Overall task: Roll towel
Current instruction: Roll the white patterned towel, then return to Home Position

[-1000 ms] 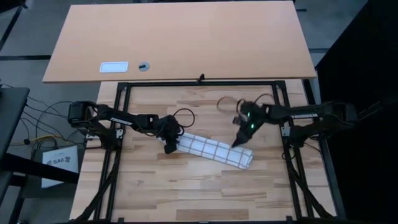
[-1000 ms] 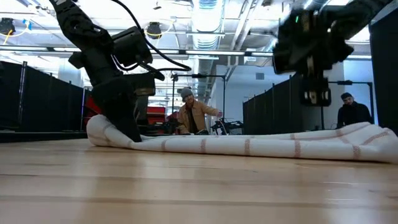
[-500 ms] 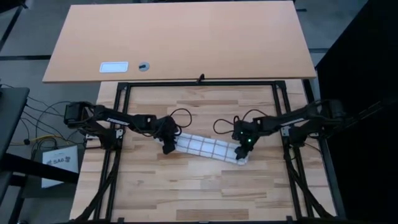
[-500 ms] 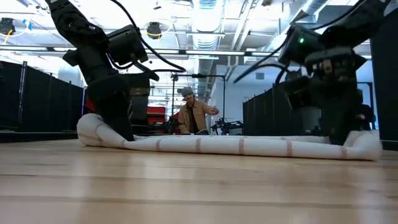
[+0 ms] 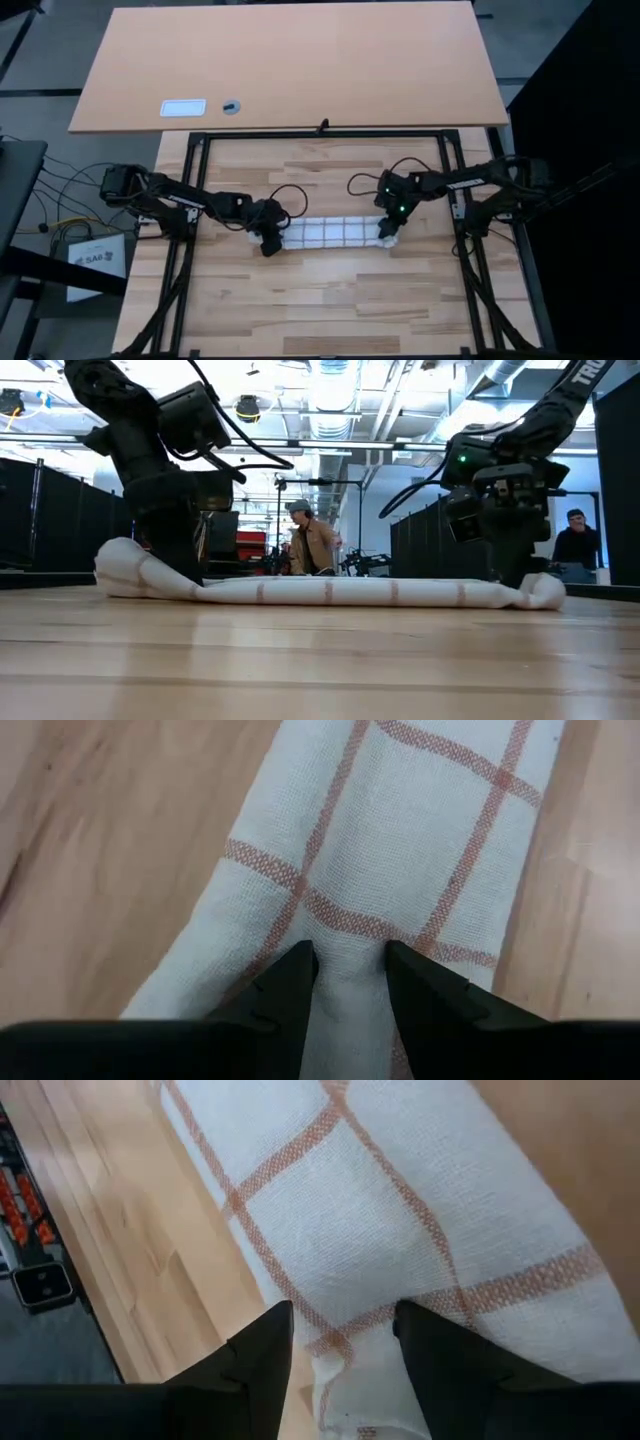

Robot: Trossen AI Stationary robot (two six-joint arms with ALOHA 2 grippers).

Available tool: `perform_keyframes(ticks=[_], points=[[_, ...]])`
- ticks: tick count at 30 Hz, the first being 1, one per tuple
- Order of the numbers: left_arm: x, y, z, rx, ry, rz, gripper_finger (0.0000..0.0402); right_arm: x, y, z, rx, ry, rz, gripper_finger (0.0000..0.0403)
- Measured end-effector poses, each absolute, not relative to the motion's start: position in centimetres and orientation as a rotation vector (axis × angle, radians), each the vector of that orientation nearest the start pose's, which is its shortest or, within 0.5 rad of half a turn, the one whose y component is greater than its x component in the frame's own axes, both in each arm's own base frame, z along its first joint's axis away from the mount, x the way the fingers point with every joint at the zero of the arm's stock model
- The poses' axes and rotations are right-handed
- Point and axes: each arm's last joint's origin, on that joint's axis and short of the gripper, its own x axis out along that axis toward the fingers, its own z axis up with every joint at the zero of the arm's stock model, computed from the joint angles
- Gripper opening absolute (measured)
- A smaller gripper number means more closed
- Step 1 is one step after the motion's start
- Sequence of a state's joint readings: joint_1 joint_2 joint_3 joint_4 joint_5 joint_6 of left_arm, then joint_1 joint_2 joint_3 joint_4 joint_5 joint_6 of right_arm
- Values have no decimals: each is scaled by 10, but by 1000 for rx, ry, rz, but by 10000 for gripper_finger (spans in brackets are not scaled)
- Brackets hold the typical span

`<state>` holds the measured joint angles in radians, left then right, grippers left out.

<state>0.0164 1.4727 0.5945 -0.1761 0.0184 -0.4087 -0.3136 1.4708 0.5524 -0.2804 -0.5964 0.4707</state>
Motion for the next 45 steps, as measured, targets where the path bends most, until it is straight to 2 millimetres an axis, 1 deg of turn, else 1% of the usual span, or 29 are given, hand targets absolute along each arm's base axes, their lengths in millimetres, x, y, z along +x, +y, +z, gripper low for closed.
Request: perform_keyframes(ticks=[2, 5, 8, 10, 14, 16, 18, 22, 29, 33, 35, 37, 40, 43, 45], points=[[244, 5, 132, -377, 1042, 211, 116, 218, -57, 124, 958, 1132, -5, 169], [240, 5, 140, -366, 1073, 204, 116, 219, -55, 130, 994, 1126, 68, 169], [237, 3, 165, -355, 1068, 178, 116, 218, -52, 139, 994, 1117, 119, 169], [232, 0, 178, -352, 1058, 165, 116, 218, -49, 143, 983, 1108, 130, 169], [217, -2, 194, -350, 1045, 166, 116, 219, -43, 145, 964, 1115, 144, 169], [204, -1, 190, -331, 1108, 201, 116, 220, -38, 144, 945, 1129, 149, 169], [191, 2, 181, -291, 1180, 258, 116, 220, -33, 144, 926, 1141, 159, 169], [185, 6, 167, -294, 1144, 266, 116, 223, -27, 144, 892, 1140, 160, 169], [173, 4, 137, -344, 1111, 288, 116, 224, -26, 143, 864, 1136, 124, 169], [174, 4, 136, -343, 1085, 302, 116, 223, -30, 143, 864, 1132, 99, 169], [178, 4, 146, -334, 1064, 287, 116, 223, -30, 143, 867, 1133, 96, 169], [186, 3, 168, -327, 1017, 247, 116, 222, -30, 143, 869, 1136, 98, 169], [188, 0, 200, -315, 1037, 200, 116, 221, -27, 148, 896, 1158, 132, 169], [191, -3, 235, -289, 1013, 163, 116, 222, -22, 157, 906, 1162, 160, 169], [191, -4, 252, -259, 1013, 143, 115, 225, -18, 165, 888, 1146, 183, 169]])
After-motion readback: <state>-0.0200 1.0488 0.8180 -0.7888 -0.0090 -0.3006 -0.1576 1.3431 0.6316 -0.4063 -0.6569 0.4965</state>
